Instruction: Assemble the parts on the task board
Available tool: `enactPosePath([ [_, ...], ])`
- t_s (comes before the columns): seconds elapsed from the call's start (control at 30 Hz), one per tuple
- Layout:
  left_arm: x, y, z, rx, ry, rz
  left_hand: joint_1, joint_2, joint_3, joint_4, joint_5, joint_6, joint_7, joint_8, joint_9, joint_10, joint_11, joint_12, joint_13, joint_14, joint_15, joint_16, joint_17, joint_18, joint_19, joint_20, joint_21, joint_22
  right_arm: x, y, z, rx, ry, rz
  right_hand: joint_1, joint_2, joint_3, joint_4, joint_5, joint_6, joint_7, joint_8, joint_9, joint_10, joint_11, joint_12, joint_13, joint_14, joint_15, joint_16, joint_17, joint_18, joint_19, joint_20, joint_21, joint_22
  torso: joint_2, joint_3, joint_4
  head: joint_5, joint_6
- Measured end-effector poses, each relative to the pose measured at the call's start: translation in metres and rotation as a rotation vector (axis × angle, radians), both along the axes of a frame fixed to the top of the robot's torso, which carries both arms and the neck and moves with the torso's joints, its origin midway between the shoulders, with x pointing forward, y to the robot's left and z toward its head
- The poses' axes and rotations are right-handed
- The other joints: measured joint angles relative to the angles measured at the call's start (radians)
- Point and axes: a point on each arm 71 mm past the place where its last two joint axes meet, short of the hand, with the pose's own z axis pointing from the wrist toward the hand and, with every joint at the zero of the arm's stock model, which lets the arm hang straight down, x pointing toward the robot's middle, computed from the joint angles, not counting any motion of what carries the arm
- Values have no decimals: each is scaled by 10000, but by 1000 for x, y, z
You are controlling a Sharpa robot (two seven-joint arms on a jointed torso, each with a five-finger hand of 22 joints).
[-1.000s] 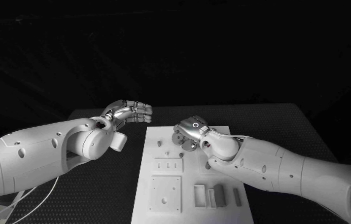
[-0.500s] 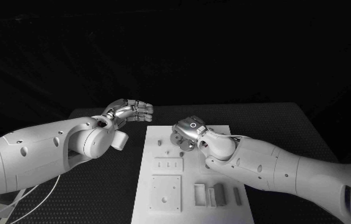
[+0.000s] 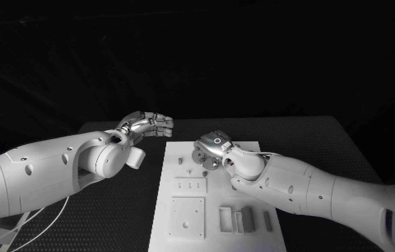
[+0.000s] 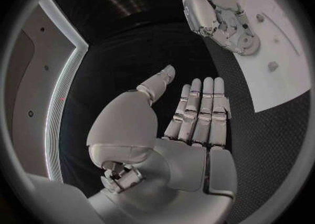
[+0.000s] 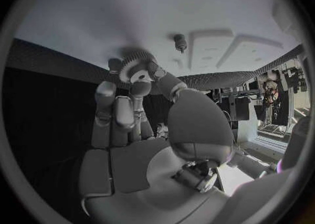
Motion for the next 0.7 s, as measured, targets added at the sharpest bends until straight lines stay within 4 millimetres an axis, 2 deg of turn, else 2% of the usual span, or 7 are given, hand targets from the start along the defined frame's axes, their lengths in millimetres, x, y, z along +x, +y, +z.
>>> enactPosePath([
  [0.57,1,-3,0,0,-7,-45,0,0,0,0,0,0,0,0,-8,0,0,0,1,27,26,0,7,-5,0,0,0,-8,2,1,-3,-44,32,-6,-2,-2,-13,-13,-1,62,7,26,1,0,0,-73,-27,1,2,-47,-137,0,3,4,0,0,0,5,-7,14,17],
  [0.67,1,-3,0,0,-7,-44,0,0,0,0,0,0,0,0,-8,0,0,0,2,27,26,0,7,-6,0,0,0,-8,2,1,-3,-18,54,-9,39,-43,-13,-13,-1,54,17,-188,15,56,56,-106,-56,-60,64,-109,-266,0,-4,-3,0,0,0,7,-7,15,18],
  [0.7,1,-3,0,1,-7,-40,0,0,0,0,0,0,0,0,-8,0,0,0,2,27,26,0,7,-6,0,0,0,-8,2,1,-3,-3,69,-15,63,-146,-13,-13,-1,-86,74,-271,97,66,84,-118,-70,-94,98,-116,-314,-1,-23,-20,0,0,0,7,-7,15,17],
])
